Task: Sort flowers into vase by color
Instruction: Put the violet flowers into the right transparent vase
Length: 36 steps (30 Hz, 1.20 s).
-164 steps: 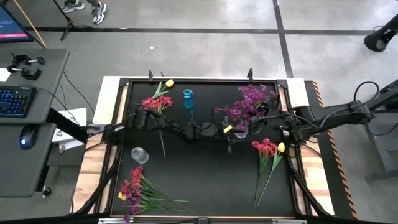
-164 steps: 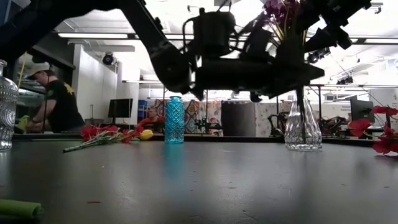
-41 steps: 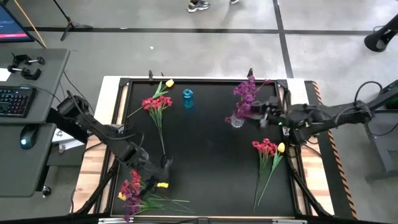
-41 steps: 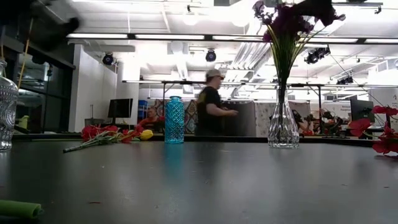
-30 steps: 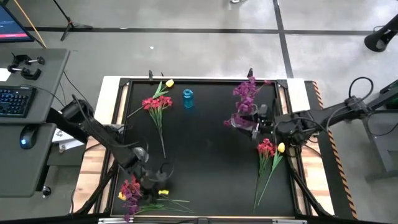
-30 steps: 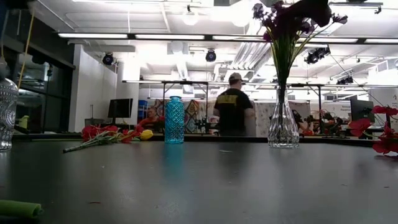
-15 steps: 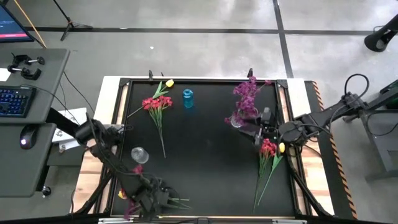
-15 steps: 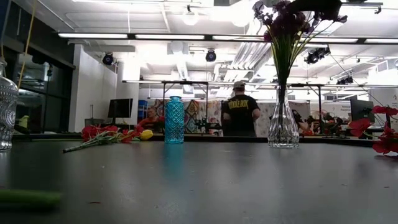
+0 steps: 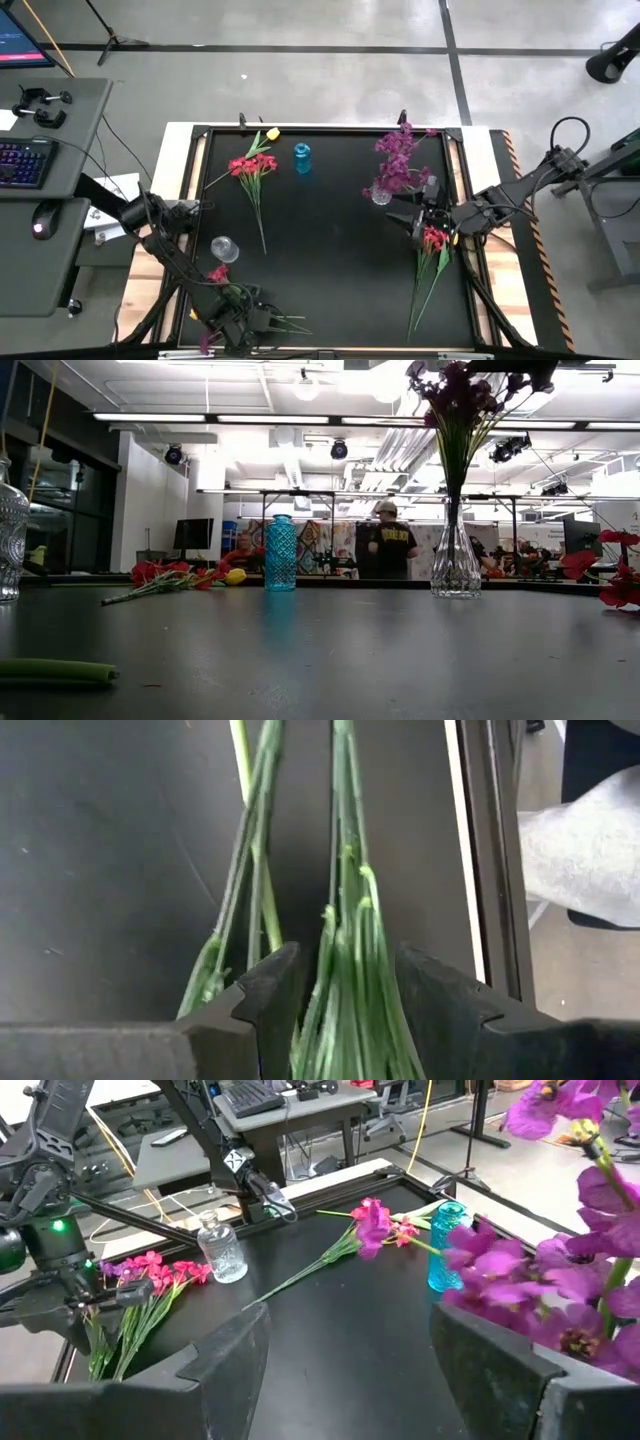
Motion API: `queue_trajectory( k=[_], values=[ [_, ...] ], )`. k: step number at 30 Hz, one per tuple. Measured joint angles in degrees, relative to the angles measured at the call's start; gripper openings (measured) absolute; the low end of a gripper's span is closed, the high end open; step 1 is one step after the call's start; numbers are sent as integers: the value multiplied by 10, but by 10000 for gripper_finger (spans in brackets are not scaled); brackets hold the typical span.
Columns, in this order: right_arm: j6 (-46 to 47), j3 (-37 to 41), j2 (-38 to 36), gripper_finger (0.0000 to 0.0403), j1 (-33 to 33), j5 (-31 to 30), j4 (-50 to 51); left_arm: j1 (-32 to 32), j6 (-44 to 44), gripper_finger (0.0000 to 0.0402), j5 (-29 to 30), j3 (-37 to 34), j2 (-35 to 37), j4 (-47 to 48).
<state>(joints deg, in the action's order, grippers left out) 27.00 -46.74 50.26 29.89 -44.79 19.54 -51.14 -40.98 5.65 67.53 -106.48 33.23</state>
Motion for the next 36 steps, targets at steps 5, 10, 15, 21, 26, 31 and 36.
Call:
queue_trajectory(
  k=[5,10,15,21,26,31,36],
  values=[
    [0,0,0,265,2,-1,4,-5,-7,154,0,0,0,-4],
    [0,0,0,265,2,-1,12,-12,-4,154,21,0,0,-8],
    [0,0,0,265,2,-1,13,-17,-4,154,32,0,-9,-15],
    [0,0,0,265,2,-5,20,-21,-3,154,15,1,-38,-35],
    [0,0,0,265,2,-18,21,-21,-17,131,23,4,-40,-25],
    [0,0,0,265,2,-23,21,-19,1,37,29,33,-43,35],
    [0,0,0,265,2,-28,21,-8,22,12,29,84,-43,95]
  ],
)
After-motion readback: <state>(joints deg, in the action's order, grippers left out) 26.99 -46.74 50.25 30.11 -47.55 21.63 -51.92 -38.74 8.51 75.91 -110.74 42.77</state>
